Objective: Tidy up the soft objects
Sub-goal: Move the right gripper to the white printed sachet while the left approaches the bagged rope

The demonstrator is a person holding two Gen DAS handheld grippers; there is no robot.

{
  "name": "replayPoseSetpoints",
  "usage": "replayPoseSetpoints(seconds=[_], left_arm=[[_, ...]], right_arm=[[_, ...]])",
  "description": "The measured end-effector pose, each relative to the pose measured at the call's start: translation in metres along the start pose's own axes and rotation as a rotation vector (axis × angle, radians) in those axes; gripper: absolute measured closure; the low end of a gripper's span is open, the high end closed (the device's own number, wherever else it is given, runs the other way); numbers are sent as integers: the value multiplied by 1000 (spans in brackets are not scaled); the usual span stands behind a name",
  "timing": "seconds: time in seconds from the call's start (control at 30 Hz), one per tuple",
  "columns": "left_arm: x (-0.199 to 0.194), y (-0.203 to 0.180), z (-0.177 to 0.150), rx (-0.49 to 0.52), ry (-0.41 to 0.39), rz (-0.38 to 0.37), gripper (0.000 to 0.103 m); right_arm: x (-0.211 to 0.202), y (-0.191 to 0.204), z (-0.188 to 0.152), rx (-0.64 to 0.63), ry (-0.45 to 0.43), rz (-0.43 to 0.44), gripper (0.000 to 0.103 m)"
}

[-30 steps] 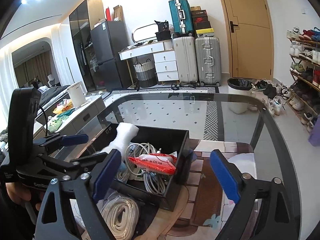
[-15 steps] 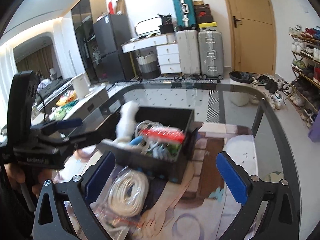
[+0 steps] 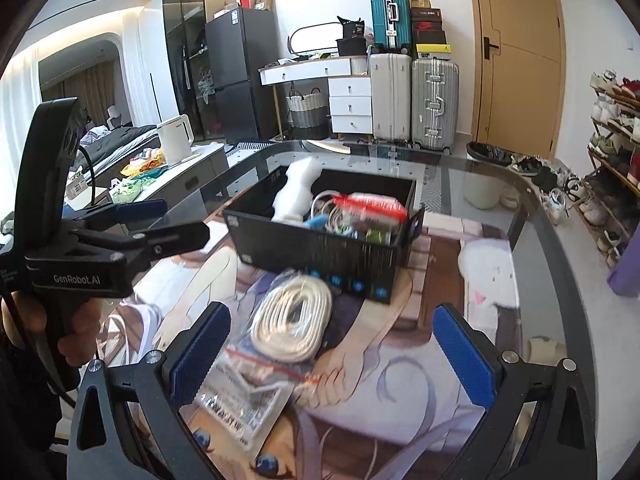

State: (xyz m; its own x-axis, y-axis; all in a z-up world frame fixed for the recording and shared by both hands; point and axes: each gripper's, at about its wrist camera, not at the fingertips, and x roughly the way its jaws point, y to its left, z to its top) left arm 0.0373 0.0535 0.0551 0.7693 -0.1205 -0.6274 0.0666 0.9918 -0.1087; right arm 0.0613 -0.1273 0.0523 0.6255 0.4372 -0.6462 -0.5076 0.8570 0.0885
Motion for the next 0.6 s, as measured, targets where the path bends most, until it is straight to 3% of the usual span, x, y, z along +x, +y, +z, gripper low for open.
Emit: replayPoseSetpoints(seconds=[0.6], left_arm=[[-1, 17, -34, -24, 34, 42, 0]], right_arm=[[21, 13, -33, 52, 109, 20, 1]])
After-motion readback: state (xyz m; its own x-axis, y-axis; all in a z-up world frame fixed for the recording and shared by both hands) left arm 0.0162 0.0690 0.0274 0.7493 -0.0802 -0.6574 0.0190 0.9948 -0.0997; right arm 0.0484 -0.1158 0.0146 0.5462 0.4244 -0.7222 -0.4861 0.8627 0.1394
